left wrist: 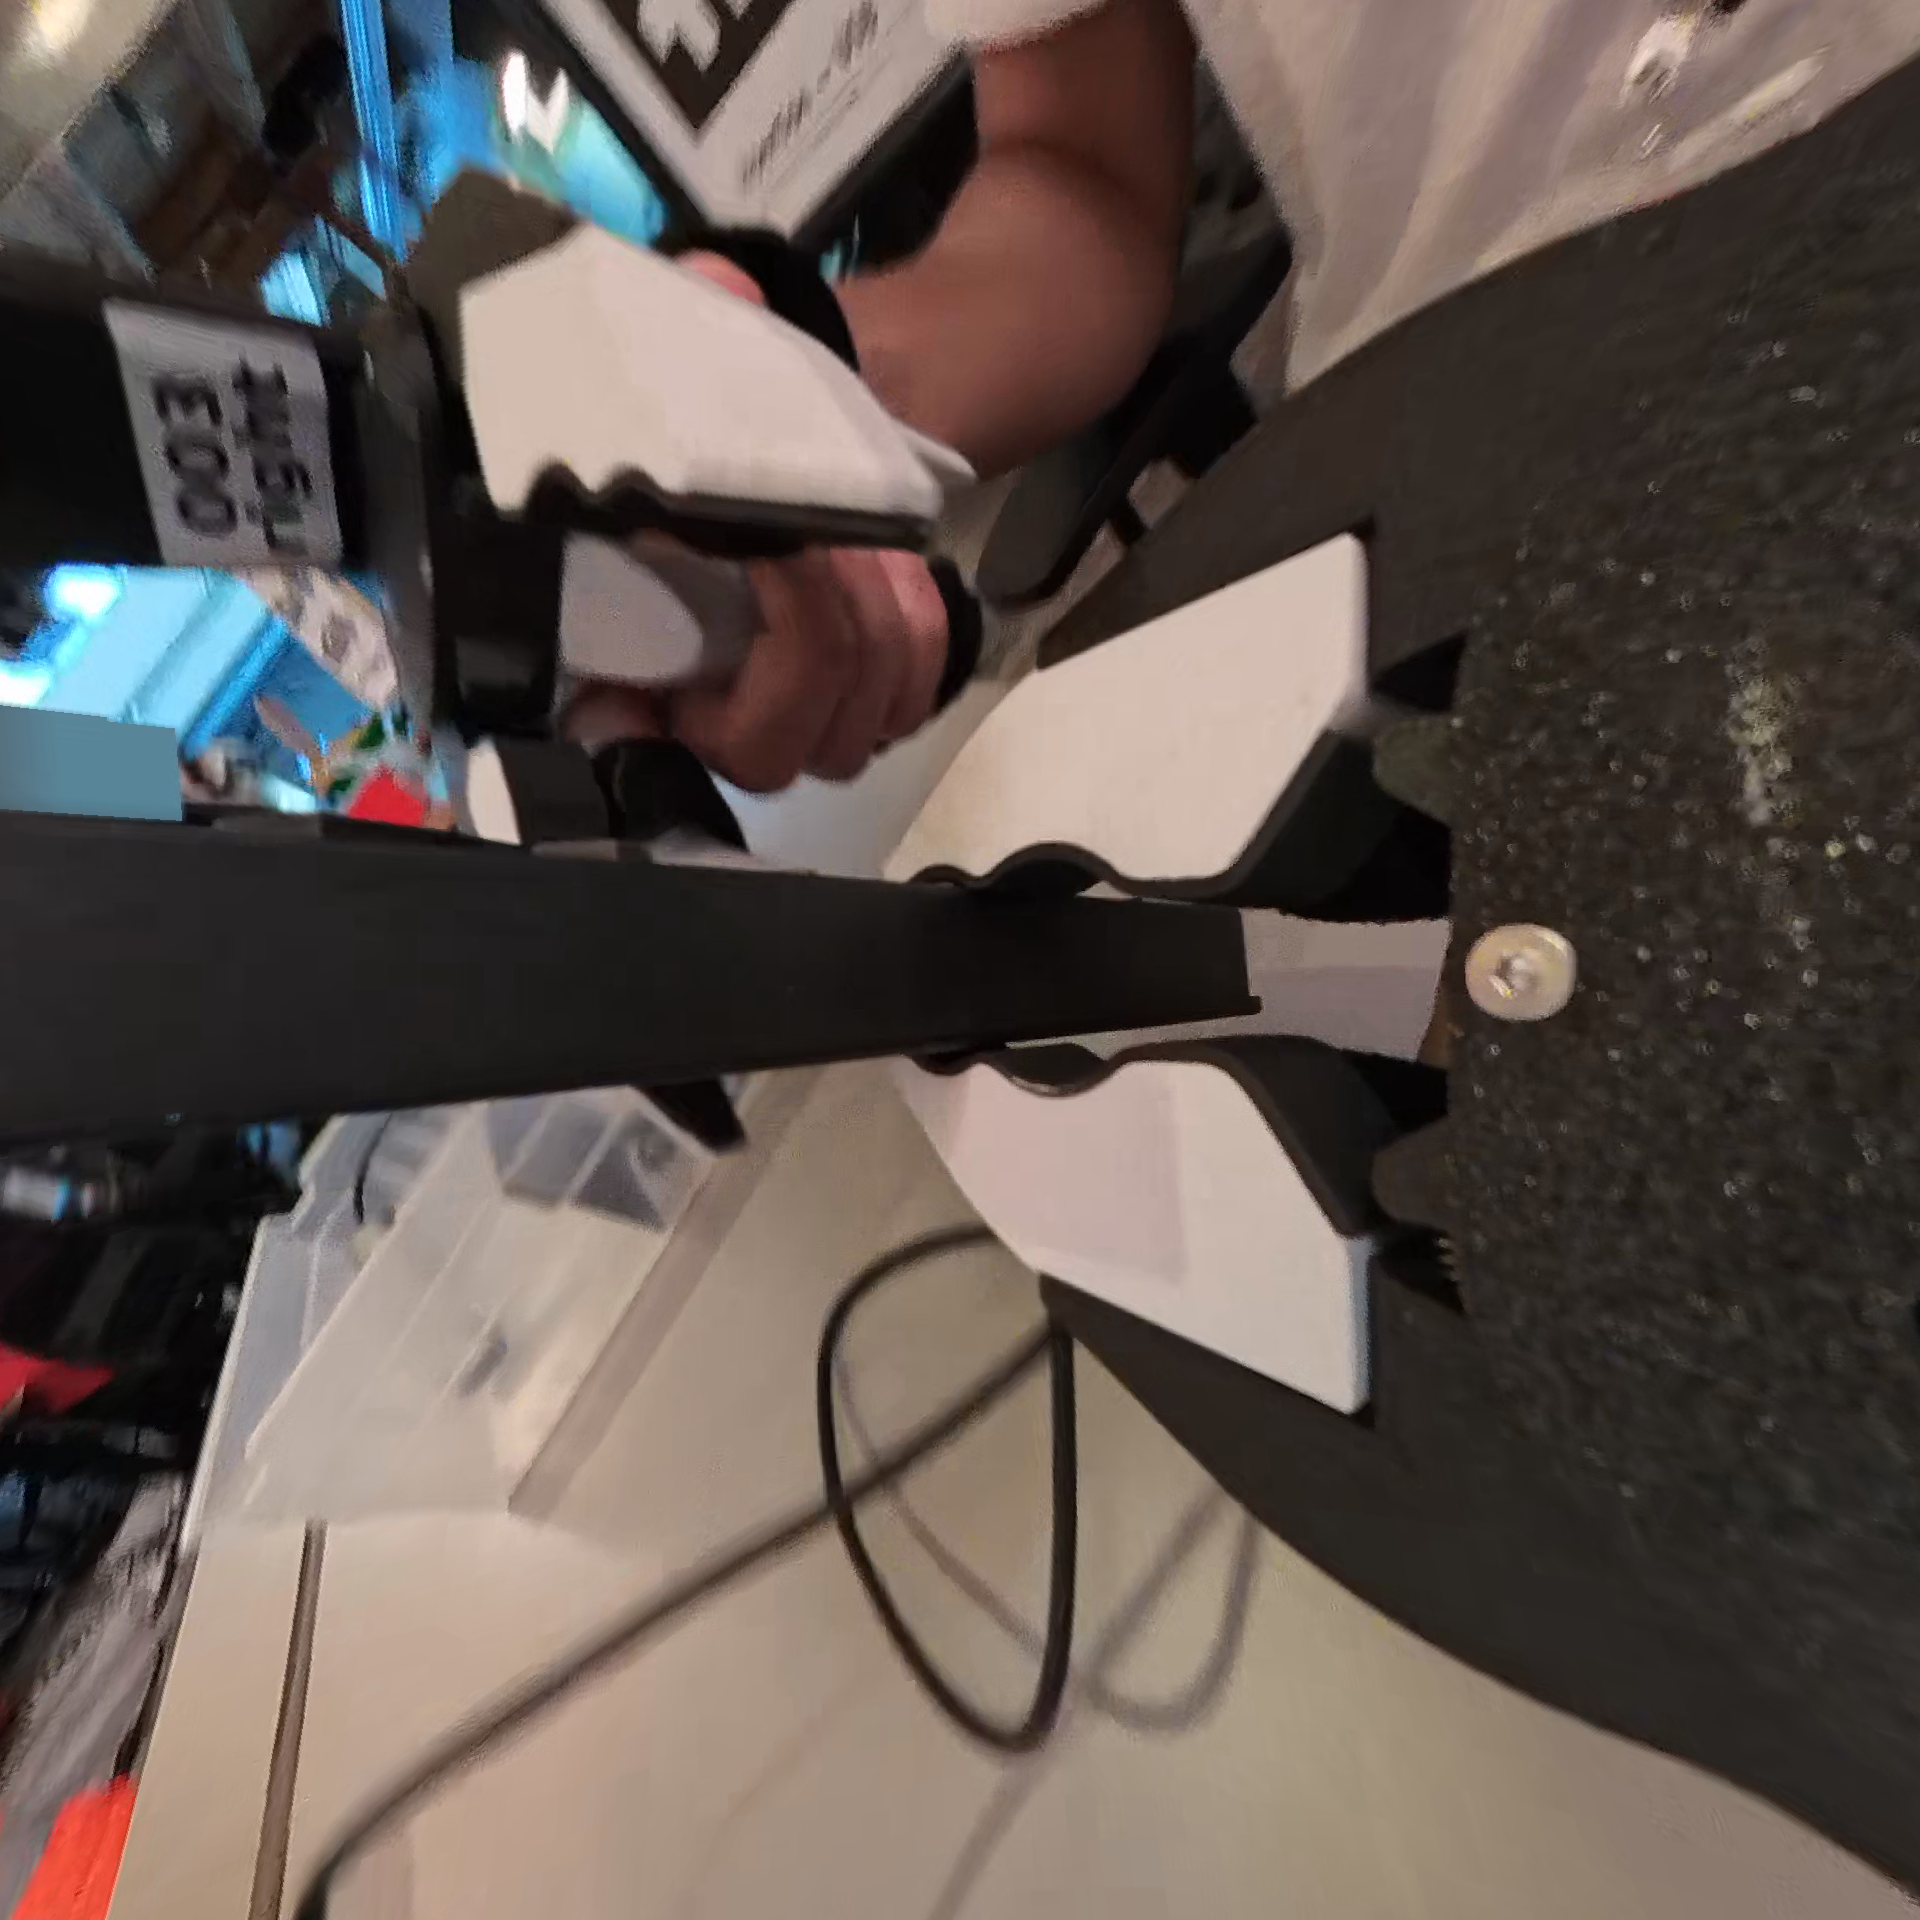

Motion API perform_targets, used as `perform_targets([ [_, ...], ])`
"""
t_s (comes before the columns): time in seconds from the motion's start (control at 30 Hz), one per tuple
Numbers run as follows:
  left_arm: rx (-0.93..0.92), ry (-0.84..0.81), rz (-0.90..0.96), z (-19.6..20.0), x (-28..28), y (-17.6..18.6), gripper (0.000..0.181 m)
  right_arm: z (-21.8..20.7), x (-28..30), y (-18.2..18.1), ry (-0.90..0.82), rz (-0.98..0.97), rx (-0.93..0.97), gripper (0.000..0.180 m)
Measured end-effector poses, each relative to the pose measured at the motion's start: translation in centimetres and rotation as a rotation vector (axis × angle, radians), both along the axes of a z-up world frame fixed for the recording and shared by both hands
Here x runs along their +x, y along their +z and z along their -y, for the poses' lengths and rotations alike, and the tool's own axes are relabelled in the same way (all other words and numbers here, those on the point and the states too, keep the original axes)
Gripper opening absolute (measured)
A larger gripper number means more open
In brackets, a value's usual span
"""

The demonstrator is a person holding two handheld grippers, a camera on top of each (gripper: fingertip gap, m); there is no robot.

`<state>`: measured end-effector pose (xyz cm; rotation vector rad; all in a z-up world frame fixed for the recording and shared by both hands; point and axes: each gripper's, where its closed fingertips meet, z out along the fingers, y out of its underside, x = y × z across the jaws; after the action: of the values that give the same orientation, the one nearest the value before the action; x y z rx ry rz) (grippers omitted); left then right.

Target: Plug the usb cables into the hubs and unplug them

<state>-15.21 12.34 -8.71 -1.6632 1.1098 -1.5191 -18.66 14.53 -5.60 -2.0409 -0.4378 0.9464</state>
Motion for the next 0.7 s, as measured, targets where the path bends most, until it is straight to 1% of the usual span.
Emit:
perform_targets([
  [0.03, -0.017, -0.058, 0.026, 1.0, 0.1, 0.4, 0.023, 0.3, -0.8, 0.0, 0.029, 0.003, -0.002, 0.088],
  [0.07, -0.024, -0.109, 0.047, 1.8, 0.1, 0.7, 0.024, 0.6, -1.1, -0.2, 0.051, 0.034, 0.004, 0.079],
  [0.1, -0.025, -0.141, 0.066, 2.3, -0.1, 1.1, 0.024, 0.5, -0.8, -0.3, 0.042, 0.079, 0.023, 0.06],
  [0.13, -0.028, -0.171, 0.081, 2.6, -0.3, 1.4, 0.024, 0.7, -0.6, -0.2, 0.062, 0.098, 0.049, 0.046],
  [0.23, -0.033, -0.214, 0.11, 3.1, -0.4, 2.0, 0.024, 1.6, -0.6, 0.5, 0.159, 0.075, 0.037, 0.035],
  [0.3, -0.032, -0.155, 0.119, 2.2, -0.5, 2.2, 0.032, 1.4, 0.3, 1.2, 0.179, 0.098, 0.056, 0.027],
  [0.37, 0.0, -0.089, 0.105, 1.0, -0.9, 1.8, 0.036, 0.1, 2.9, 3.1, 0.136, 0.138, 0.082, 0.027],
  [0.4, 0.026, -0.062, 0.085, 0.4, -1.1, 1.4, 0.036, -0.5, 4.5, 4.7, 0.119, 0.162, 0.106, 0.027],
  [0.47, 0.06, -0.036, 0.05, -0.3, -1.2, 0.9, 0.034, -1.7, 8.0, 9.1, 0.069, 0.237, 0.191, 0.027],
  [0.57, 0.055, -0.022, 0.035, -0.5, -1.2, 0.5, 0.028, -2.9, 13.7, 17.7, -0.035, 0.389, 0.334, 0.027],
  [0.63, 0.045, -0.029, 0.027, -0.4, -1.1, 0.2, 0.027, -3.5, 17.7, 23.1, -0.126, 0.505, 0.395, 0.027],
  [0.67, 0.04, -0.038, 0.017, -0.2, -1.0, 0.0, 0.027, -3.7, 19.4, 25.1, -0.158, 0.548, 0.406, 0.027],
  [0.7, 0.038, -0.045, 0.009, -0.1, -0.9, -0.2, 0.026, -4.1, 20.8, 26.3, -0.167, 0.576, 0.395, 0.027],
])
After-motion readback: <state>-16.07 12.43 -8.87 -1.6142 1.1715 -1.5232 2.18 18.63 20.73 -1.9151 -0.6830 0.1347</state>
